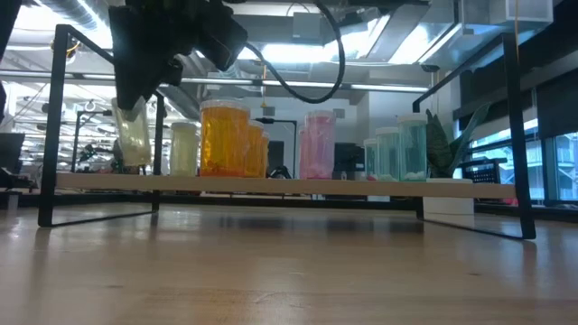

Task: Pick and place medicine bottles onto shelf by color
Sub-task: Put the yellow pill bottle aligned with the yellow pill bottle on the shelf

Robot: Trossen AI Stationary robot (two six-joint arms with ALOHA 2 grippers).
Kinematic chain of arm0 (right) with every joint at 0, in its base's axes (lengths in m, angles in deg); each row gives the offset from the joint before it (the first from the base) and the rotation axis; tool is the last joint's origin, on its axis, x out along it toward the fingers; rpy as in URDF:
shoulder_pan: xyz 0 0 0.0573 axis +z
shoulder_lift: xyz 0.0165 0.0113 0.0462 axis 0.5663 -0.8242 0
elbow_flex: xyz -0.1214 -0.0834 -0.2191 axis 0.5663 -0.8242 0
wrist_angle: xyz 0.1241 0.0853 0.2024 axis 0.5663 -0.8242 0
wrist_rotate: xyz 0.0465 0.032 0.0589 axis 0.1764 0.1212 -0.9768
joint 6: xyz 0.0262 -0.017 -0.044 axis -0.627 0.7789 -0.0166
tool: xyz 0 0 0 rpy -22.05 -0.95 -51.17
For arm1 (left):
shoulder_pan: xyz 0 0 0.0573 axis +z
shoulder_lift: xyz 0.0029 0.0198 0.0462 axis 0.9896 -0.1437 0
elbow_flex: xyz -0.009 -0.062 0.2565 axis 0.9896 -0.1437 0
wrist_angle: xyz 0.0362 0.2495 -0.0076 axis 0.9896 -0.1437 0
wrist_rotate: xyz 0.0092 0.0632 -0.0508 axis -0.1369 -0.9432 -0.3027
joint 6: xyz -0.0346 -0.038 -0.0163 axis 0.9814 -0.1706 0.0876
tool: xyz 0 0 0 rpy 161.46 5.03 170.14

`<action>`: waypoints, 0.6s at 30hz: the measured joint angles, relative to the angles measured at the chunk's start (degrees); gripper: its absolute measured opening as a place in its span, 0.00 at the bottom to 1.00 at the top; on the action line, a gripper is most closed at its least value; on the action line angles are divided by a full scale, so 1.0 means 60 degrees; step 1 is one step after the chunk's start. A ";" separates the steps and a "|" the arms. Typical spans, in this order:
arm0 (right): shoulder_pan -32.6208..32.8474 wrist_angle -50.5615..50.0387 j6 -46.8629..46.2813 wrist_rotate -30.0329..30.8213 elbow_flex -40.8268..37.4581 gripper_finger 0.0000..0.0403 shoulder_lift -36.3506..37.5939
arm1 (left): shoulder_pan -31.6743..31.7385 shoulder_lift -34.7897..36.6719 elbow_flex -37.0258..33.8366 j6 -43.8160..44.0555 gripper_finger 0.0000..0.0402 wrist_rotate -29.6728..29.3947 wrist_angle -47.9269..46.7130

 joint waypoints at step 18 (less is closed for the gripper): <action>-0.0001 0.0025 0.0000 0.0000 0.0000 0.51 -0.0004 | 0.0178 -0.0111 0.0015 -0.0346 0.25 -0.0016 0.0353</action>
